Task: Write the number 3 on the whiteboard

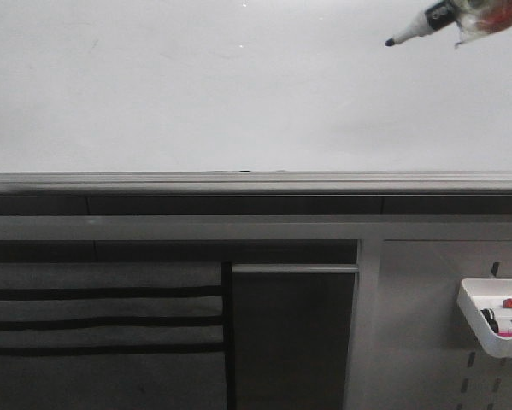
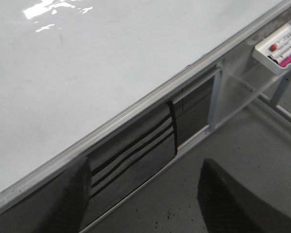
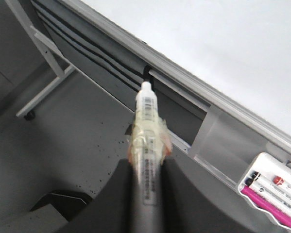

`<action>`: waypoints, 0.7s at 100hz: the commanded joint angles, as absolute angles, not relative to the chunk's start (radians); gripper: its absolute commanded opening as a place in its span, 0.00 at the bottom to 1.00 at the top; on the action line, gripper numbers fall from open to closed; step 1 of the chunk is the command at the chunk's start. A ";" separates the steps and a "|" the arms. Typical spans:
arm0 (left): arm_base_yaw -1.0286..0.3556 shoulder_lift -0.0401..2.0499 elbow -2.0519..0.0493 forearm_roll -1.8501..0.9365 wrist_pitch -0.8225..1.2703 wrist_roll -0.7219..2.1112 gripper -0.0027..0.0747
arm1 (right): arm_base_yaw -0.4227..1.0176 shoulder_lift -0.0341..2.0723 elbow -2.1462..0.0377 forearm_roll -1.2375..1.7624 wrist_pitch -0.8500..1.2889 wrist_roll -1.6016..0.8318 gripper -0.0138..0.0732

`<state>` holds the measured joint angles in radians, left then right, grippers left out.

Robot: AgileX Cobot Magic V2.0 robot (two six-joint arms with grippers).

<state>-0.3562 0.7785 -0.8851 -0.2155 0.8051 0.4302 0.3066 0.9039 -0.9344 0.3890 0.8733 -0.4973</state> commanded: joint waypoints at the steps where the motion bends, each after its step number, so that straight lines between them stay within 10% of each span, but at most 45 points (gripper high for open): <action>1: -0.336 0.740 -0.861 -0.244 0.668 0.409 0.60 | 0.290 0.847 -0.906 0.449 0.754 -0.492 0.16; 70: -0.335 0.735 -0.822 -0.244 0.619 0.409 0.60 | 0.290 1.119 -1.091 0.550 0.789 -0.479 0.16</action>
